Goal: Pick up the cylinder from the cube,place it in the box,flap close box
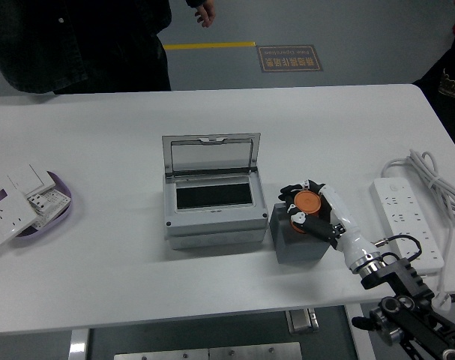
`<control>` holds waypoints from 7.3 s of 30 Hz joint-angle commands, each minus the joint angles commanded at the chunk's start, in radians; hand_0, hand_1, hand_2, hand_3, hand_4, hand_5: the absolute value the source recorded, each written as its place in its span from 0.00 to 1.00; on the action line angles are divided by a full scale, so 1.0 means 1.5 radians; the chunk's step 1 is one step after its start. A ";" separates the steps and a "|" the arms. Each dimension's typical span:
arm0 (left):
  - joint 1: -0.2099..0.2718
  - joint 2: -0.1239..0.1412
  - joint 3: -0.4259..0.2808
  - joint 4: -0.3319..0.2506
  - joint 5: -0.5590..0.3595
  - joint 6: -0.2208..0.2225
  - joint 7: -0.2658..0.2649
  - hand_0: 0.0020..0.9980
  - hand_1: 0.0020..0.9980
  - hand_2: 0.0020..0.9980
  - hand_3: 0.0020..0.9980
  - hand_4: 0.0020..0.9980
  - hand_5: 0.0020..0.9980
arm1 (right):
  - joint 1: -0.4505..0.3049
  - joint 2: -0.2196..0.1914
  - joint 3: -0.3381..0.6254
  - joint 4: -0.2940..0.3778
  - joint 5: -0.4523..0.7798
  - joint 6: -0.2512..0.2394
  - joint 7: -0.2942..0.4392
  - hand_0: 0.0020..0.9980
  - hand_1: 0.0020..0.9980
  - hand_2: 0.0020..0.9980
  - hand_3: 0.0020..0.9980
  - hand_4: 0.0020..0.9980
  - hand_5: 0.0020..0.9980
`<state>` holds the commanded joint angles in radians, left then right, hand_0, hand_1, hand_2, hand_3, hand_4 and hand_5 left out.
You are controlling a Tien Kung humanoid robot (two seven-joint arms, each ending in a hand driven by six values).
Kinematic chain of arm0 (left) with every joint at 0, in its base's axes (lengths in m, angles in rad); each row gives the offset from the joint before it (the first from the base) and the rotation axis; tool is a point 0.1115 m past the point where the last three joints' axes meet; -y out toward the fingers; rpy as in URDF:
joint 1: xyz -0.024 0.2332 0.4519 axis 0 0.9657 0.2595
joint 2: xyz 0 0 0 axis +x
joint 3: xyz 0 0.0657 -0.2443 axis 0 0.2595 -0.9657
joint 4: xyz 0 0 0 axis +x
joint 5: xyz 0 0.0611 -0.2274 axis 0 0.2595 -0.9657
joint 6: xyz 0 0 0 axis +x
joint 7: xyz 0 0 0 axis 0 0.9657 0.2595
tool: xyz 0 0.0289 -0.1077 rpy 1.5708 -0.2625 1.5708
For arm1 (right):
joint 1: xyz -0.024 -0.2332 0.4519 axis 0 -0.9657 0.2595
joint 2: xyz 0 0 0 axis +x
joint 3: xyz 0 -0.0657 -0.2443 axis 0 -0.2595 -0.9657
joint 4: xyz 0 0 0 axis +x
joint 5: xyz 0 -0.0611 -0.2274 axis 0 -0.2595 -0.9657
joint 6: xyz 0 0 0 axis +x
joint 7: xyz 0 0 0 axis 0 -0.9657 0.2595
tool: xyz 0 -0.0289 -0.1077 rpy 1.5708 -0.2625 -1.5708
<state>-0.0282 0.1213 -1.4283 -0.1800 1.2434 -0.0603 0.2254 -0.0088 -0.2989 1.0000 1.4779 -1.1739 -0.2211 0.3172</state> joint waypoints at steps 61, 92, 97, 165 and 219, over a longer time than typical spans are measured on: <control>-0.001 0.005 -0.016 0.000 0.025 -0.002 0.006 0.63 0.66 0.58 0.66 0.72 0.34 | 0.397 0.129 -0.200 -0.091 -0.536 0.191 -0.379 0.66 0.66 0.67 0.68 0.57 0.03; 0.005 0.004 0.044 0.000 -0.028 -0.005 -0.021 0.63 0.66 0.58 0.66 0.71 0.35 | 0.407 0.006 -0.096 0.033 -0.243 0.130 -0.286 0.71 0.67 0.69 0.71 0.68 0.19; 0.003 0.005 0.050 0.000 -0.033 -0.005 -0.024 0.63 0.66 0.58 0.65 0.71 0.34 | 0.433 0.002 -0.086 0.022 -0.252 0.133 -0.304 0.69 0.66 0.68 0.70 0.68 0.22; 0.004 0.012 0.068 0.000 -0.050 -0.005 -0.032 0.63 0.66 0.58 0.65 0.71 0.32 | 0.382 -0.113 -0.209 0.048 -0.096 0.115 -0.319 0.63 0.63 0.67 0.70 0.46 0.28; 0.026 -0.002 0.027 0.000 -0.035 -0.001 -0.007 0.63 0.66 0.58 0.65 0.71 0.32 | 0.034 0.063 0.367 0.018 0.080 0.121 -0.051 0.63 0.64 0.65 0.67 0.74 0.18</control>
<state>0.0109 0.1187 -1.3879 -0.1800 1.1915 -0.0619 0.2148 0.0428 -0.2039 1.5503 1.5054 -1.0532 -0.0403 0.2414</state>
